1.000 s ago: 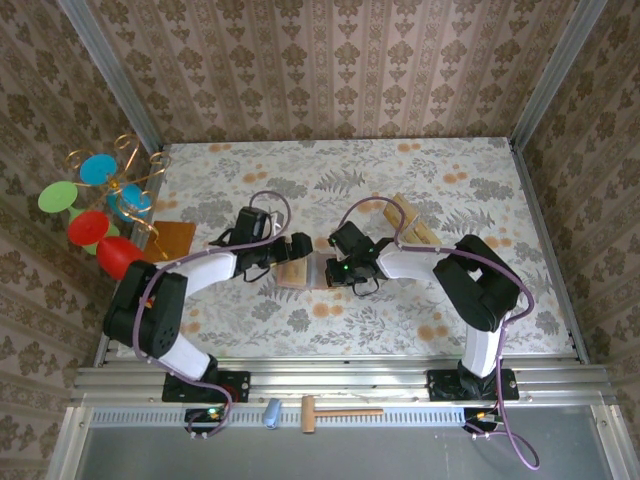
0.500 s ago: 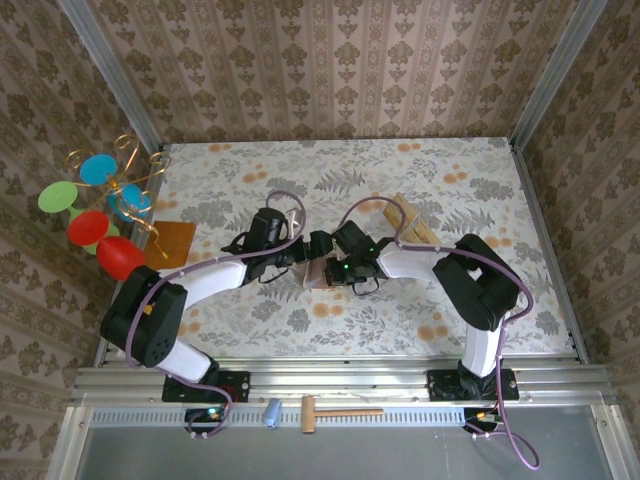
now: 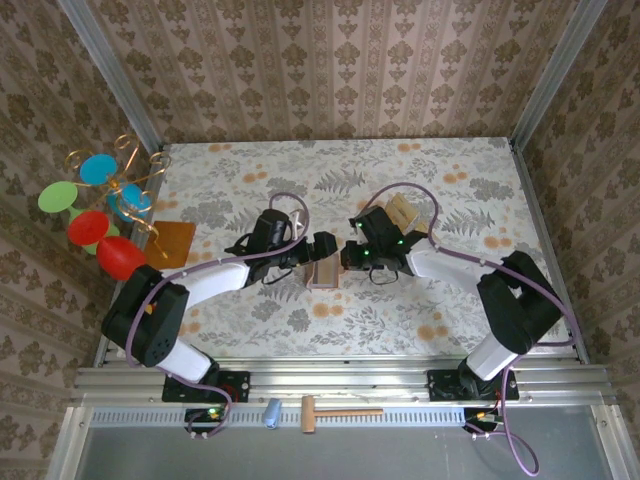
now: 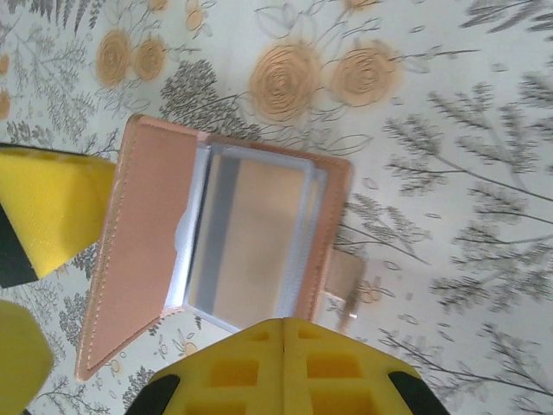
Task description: Put the credit cards into the card holder
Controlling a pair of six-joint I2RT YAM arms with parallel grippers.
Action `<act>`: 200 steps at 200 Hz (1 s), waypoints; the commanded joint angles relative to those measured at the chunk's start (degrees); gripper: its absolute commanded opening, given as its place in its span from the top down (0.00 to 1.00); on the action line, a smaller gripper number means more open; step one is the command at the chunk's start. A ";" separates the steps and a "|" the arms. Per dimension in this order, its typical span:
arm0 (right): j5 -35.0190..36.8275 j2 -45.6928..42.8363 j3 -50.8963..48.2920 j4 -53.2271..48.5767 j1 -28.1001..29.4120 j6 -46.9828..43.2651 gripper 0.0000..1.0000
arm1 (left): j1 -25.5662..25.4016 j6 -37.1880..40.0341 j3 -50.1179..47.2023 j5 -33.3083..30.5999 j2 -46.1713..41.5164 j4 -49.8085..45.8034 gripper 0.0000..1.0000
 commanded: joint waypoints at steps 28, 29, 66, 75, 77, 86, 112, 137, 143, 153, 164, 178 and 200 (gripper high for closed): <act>4.61 -6.48 -5.44 -5.42 -4.89 1.71 0.99 | -3.87 -1.90 2.74 -2.01 2.59 1.42 0.00; 4.65 -6.60 -5.54 -5.45 -4.92 1.72 0.99 | -3.90 -1.86 2.76 -2.07 2.68 1.51 0.00; 4.79 -9.29 -7.80 -6.16 -6.10 1.81 0.82 | -7.27 -2.09 2.87 -5.31 6.31 2.05 0.00; 4.61 -9.85 -8.24 -6.24 -6.10 1.64 0.77 | -8.21 -2.09 2.77 -6.79 7.33 1.93 0.00; 4.61 -10.01 -8.38 -6.26 -6.10 1.65 0.77 | -8.30 -2.13 2.74 -7.14 7.59 1.94 0.00; 4.70 -10.23 -8.82 -6.62 -6.18 1.63 0.74 | -9.06 -2.49 2.46 -8.47 8.53 1.95 0.00; 4.11 -12.50 -9.83 -7.03 -6.18 1.59 0.69 | -10.81 -3.78 0.95 -13.65 10.48 1.34 0.00; 3.82 -13.85 -10.30 -7.91 -6.18 1.11 0.68 | -11.45 -3.85 0.50 -15.31 10.89 0.86 0.00; 3.73 -14.16 -10.39 -8.08 -6.18 0.88 0.68 | -11.48 -3.72 0.63 -15.31 10.59 0.75 0.00; 3.66 -14.73 -10.54 -8.41 -6.18 0.61 0.68 | -11.46 -3.16 1.06 -15.27 9.89 0.33 0.00; 3.05 -15.30 -10.65 -8.20 -6.17 0.22 0.68 | -11.42 -2.02 2.23 -15.02 8.86 -0.81 0.00; 1.65 -15.84 -10.74 -7.80 -6.18 -0.37 0.68 | -11.07 -0.37 4.24 -13.62 7.87 -2.33 0.00; -0.74 -16.60 -10.56 -6.71 -6.01 -1.08 0.68 | -9.76 1.22 7.14 -10.56 6.67 -4.55 0.00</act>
